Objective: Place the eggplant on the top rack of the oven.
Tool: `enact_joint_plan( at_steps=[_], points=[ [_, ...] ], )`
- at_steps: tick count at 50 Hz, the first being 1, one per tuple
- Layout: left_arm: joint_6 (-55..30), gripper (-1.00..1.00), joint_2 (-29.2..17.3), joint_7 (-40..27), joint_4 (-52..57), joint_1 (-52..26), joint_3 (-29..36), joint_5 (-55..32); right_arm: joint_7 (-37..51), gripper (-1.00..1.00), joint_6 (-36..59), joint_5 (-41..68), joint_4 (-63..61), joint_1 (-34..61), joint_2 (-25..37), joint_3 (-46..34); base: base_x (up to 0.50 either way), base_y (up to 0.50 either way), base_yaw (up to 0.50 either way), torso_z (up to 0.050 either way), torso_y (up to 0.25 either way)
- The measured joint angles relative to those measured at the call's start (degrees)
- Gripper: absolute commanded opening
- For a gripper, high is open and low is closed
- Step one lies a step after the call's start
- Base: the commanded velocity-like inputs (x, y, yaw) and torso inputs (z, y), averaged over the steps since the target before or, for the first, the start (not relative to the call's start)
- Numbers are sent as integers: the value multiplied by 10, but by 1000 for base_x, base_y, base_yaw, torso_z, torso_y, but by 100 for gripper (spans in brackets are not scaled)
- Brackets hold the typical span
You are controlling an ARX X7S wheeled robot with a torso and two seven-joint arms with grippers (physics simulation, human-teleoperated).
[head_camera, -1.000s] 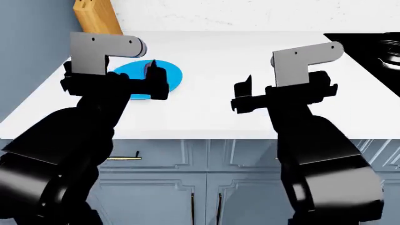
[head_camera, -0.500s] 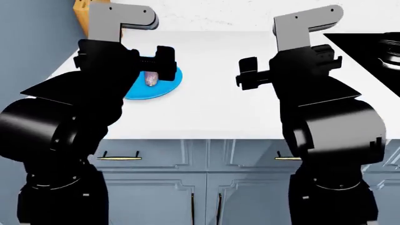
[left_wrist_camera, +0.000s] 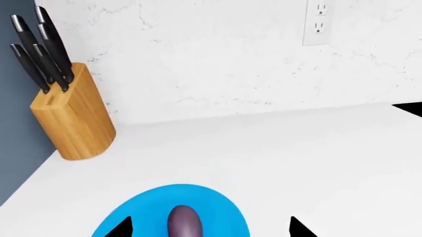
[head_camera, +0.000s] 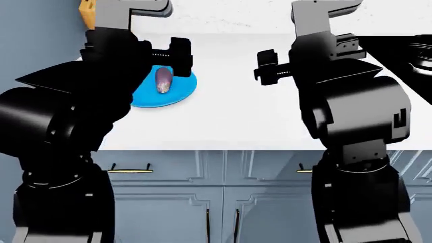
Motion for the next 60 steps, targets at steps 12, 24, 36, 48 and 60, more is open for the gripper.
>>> enact_joint_plan(
  at_steps=[12, 24, 36, 48, 60],
  points=[
    [5, 100, -9, -1, 13, -1, 15, -9, 4, 100, 11, 7, 2, 6, 3, -3, 0, 0, 0, 21, 0],
    [16, 100, -16, -2, 24, -3, 29, -15, 7, 100, 21, 15, -7, 7, 7, -4, 0, 0, 0, 50, 0],
    [8, 100, -12, -7, 15, -4, 27, -24, 9, 100, 24, 22, -8, 4, 9, -6, 0, 0, 0, 22, 0],
    [-9, 100, -2, -24, 3, -8, 16, -31, 9, 100, 22, 31, -15, -1, 13, -7, 0, 0, 0, 0, 0],
    [-8, 100, -2, -35, 2, -10, 12, -39, 1, 100, 7, 42, -32, -5, 20, -14, 122, 0, 0, 0, 0]
  ],
)
